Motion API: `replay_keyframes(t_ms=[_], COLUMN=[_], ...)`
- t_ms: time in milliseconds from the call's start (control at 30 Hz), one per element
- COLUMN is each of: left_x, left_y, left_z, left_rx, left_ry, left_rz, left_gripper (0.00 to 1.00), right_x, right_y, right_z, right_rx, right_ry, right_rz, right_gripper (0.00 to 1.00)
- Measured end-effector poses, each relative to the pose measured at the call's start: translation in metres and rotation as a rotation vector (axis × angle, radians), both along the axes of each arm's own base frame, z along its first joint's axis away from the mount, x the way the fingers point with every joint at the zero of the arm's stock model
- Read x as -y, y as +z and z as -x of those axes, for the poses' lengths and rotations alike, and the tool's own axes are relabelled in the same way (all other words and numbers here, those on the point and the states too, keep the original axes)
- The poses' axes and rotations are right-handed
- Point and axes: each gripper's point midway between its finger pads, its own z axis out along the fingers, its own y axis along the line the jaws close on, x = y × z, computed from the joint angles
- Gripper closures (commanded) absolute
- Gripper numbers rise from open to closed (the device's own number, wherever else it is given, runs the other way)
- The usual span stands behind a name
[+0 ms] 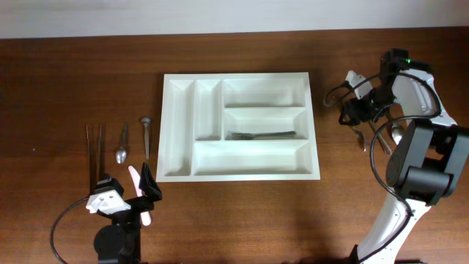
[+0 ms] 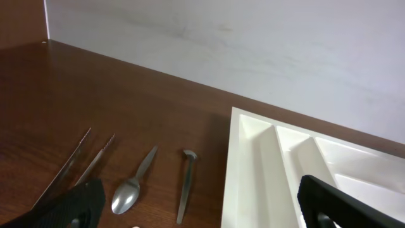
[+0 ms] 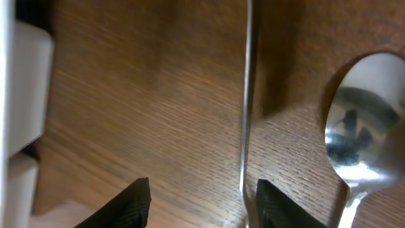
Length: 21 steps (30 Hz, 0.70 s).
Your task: Pack container
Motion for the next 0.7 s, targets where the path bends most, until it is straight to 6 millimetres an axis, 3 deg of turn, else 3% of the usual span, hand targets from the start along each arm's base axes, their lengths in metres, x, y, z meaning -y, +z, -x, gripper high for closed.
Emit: replay_keyframes(t_ms=[500,700], left_x=[0.0,0.0], left_y=[0.0,0.0], left_z=[0.0,0.0], left_rx=[0.0,0.0], left_ry=[0.0,0.0], left_rz=[0.0,0.0], left_gripper=[0.01,0.01], right_x=[0.01,0.014], right_y=[-0.031,-0.034], right_z=[-0.002,-0.002], right_rx=[-0.014,-0.018], right_ry=[-0.007,-0.016], right_rz=[0.035,0.058], right_gripper=[0.48,0.85])
